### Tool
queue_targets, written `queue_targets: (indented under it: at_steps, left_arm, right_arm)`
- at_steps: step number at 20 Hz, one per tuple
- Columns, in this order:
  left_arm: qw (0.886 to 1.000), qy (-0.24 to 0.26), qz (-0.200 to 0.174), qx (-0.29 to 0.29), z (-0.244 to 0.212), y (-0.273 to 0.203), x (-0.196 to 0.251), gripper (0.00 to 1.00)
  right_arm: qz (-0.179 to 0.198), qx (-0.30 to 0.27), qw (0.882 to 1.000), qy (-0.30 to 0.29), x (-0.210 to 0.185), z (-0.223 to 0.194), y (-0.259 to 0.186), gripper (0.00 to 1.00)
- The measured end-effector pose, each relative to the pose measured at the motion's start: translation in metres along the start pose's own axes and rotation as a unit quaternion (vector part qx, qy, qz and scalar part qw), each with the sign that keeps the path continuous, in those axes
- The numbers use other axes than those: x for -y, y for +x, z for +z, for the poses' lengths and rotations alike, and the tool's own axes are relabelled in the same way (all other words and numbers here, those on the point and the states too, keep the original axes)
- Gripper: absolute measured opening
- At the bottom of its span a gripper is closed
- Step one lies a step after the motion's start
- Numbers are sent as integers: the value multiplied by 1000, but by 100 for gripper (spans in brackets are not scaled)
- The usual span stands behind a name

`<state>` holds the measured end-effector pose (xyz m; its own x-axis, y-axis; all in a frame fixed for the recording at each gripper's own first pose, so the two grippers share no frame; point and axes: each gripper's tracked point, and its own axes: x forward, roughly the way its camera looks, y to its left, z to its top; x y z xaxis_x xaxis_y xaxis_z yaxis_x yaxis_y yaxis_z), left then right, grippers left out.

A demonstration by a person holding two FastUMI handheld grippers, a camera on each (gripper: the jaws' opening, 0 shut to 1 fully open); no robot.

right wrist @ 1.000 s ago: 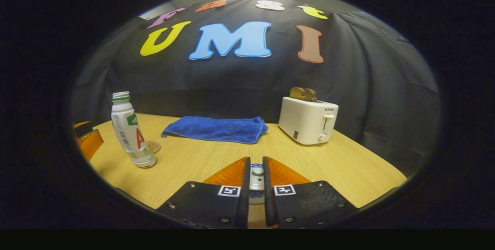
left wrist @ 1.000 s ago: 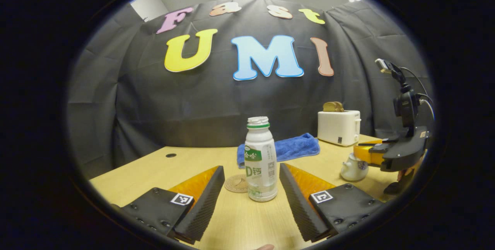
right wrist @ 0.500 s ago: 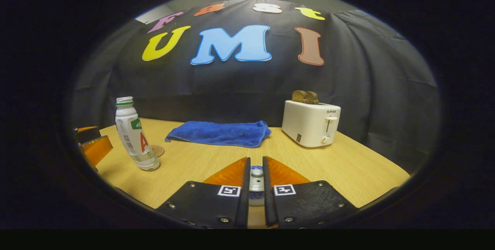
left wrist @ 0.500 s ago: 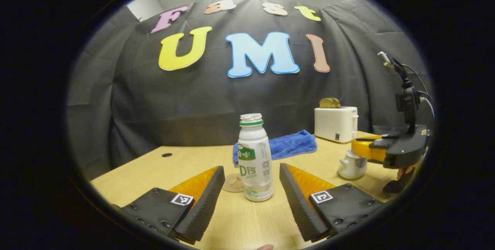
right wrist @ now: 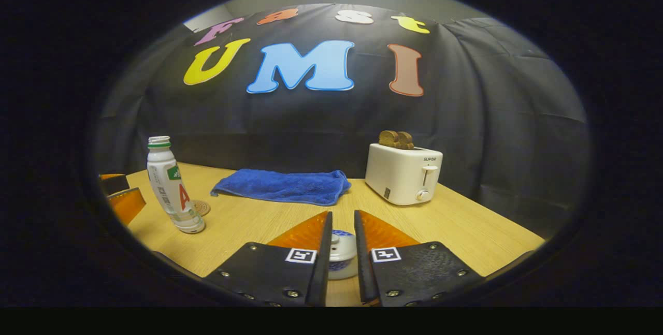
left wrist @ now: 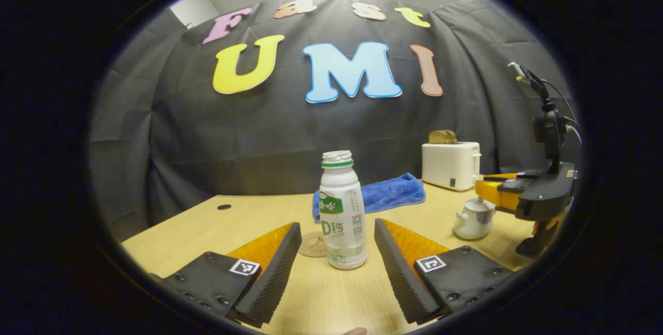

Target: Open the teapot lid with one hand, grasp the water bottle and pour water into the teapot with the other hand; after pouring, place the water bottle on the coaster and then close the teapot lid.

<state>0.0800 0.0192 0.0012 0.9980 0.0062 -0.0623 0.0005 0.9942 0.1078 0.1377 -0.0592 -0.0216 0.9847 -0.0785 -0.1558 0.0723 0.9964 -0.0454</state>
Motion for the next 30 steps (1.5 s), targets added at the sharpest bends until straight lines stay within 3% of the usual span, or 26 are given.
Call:
queue_targets:
  at_steps: [1, 3, 4, 5, 6, 7, 9, 18, 24, 25, 26, 30]
  left_arm:
    - [1000, 3, 1, 0, 1, 0, 0, 100]
    - [1000, 3, 2, 1, 1, -1, -1, 100]
    - [1000, 1, 1, 1, 1, -2, -2, 100]
    - [1000, -1, 1, 2, 2, -2, -2, 100]
    - [1000, -2, 1, 2, 2, -3, -2, 100]
    - [1000, -1, 1, 3, 2, -3, -2, 100]
    - [1000, 3, 0, 2, 1, -1, 0, 100]
    - [1000, 3, -12, -8, -8, 8, 10, 100]
    - [1000, -15, -4, -21, -17, 36, 8, 100]
    - [999, -20, -4, -27, -21, 43, 8, 85]
    - [999, -26, -3, -33, -25, 50, 8, 94]
    - [996, -60, -4, -59, -38, 76, 9, 94]
  right_arm:
    - [5, -11, 1000, -1, -4, -4, 1, 24]
    - [3, -18, 1000, -4, -5, -6, 1, 13]
    - [-5, -17, 1000, 1, -2, -8, 7, 13]
    - [-1, -20, 1000, -1, -4, -12, 18, 27]
    - [1, -22, 1000, -16, -5, -8, 5, 9]
    - [1, -22, 999, -26, -5, -8, 7, 26]
    - [1, -19, 999, -28, -4, -7, 6, 0]
    - [12, 44, 999, -10, -2, 25, -9, 0]
    - [33, 53, 998, -5, -10, 27, -15, 0]
    - [34, 56, 998, -3, -10, 28, -16, 0]
    - [35, 58, 998, -3, -9, 30, -17, 0]
    - [40, 60, 997, -3, -10, 28, -19, 0]
